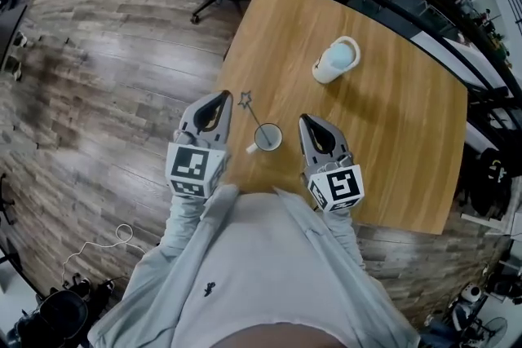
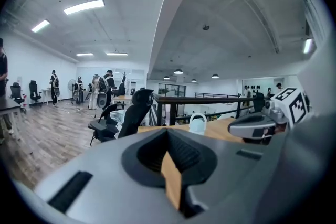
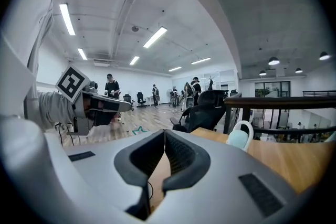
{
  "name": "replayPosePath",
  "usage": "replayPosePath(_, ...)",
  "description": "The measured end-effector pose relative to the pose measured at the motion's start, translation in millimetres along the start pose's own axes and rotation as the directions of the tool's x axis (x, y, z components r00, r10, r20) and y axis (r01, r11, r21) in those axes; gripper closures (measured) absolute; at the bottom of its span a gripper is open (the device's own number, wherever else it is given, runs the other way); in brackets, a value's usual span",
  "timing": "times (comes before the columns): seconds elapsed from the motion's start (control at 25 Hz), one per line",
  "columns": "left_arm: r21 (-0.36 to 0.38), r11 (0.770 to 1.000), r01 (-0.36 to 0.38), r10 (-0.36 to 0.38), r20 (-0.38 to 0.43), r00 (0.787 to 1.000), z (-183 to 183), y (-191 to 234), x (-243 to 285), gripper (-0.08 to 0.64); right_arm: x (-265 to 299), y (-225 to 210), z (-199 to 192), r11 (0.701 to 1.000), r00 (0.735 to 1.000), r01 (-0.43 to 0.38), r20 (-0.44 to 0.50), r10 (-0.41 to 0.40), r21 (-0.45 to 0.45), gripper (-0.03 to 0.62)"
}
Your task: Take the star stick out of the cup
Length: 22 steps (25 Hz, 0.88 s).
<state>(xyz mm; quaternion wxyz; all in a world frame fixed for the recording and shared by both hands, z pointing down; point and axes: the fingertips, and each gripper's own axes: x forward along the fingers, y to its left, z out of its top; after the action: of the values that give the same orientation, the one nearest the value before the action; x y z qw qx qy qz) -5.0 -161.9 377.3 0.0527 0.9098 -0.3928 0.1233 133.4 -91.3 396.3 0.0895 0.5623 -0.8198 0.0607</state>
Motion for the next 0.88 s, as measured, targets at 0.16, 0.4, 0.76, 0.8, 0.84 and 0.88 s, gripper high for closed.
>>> replayPosePath(0.16,-0.004,1.000,-0.022,0.022,-0.003,1.000,-0.3,5.5,4.2,0.541,9.1,-4.0,2.3,1.000,1.000,-0.023,0.008,0.023,-0.003,0.575)
replayPosePath(0.4,-0.004,1.000,-0.004,0.004,-0.025,1.000,-1.5,7.2,5.6,0.541,9.4,-6.2,6.1,1.000,1.000,-0.007,0.011,0.007,0.009,0.575)
replayPosePath(0.76,0.000,1.000,0.023,-0.023,-0.021,1.000,-4.0,7.3,5.3,0.541,15.7,1.6,1.4,1.000,1.000,-0.014,-0.010,0.014,-0.002,0.575)
replayPosePath(0.8,0.000,1.000,0.025,-0.025,-0.023,0.999,-5.5,7.1,5.1,0.541,16.7,3.7,-0.5,1.000,1.000,-0.021,-0.014,0.021,-0.001,0.575)
replayPosePath(0.84,0.000,1.000,0.027,-0.027,-0.024,0.999,-6.8,6.8,5.0,0.540,17.6,5.3,-2.3,1.000,0.999,-0.027,-0.018,0.027,-0.001,0.575)
replayPosePath(0.88,-0.001,1.000,0.028,-0.028,-0.026,0.999,-7.9,6.6,5.0,0.540,18.4,6.7,-3.8,0.999,0.999,-0.034,-0.020,0.034,-0.001,0.575)
